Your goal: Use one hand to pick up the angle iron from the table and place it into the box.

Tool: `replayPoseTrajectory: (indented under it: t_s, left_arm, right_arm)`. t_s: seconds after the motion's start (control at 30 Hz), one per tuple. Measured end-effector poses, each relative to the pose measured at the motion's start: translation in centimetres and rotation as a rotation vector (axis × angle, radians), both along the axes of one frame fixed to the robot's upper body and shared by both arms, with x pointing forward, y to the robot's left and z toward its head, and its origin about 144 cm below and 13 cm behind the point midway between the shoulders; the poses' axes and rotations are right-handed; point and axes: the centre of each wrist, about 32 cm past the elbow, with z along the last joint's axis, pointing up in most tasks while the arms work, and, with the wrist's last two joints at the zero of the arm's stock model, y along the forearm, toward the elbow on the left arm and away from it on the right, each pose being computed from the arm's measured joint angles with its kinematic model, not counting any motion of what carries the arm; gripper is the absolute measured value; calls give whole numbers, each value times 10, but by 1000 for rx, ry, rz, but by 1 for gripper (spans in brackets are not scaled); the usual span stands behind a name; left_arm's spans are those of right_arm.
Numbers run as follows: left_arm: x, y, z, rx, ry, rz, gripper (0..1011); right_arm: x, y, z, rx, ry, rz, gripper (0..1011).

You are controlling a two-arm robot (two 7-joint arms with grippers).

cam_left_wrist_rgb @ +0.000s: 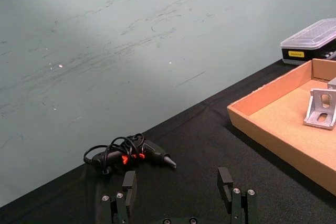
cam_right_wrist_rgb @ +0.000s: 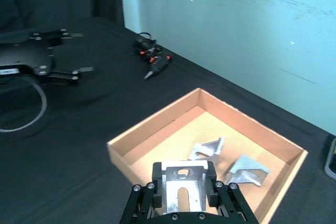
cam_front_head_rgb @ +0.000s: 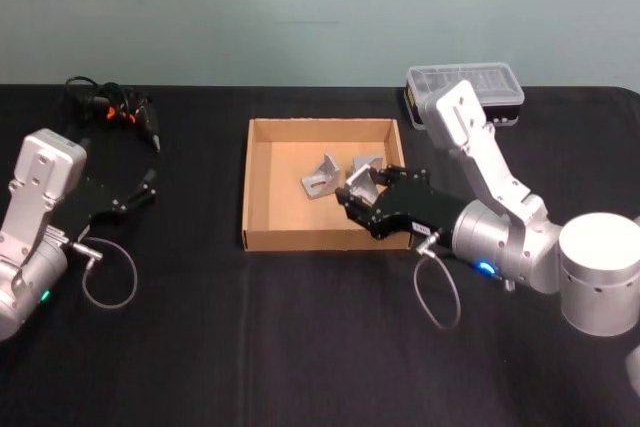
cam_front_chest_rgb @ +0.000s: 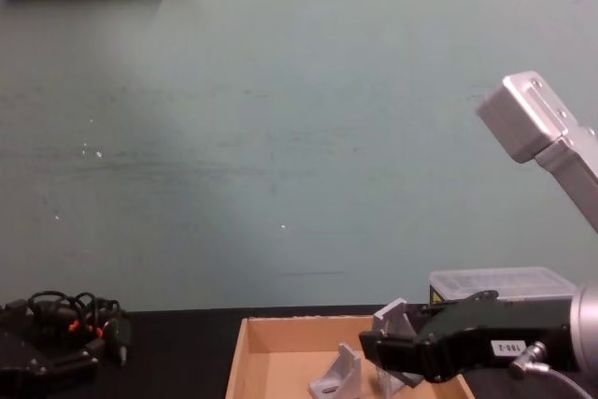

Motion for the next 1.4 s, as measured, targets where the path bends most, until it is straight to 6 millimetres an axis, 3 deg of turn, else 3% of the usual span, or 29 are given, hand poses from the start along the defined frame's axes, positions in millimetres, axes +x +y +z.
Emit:
replayPoseTrajectory:
  t_s: [0.9, 1.4]
  left_arm:
    - [0, 0, 0, 0, 0, 0, 1011]
    - [0, 0, 0, 0, 0, 0, 1012]
  right_arm:
    - [54, 14, -16, -42, 117, -75, 451]
    - [67, 21, -18, -80, 158, -92, 451]
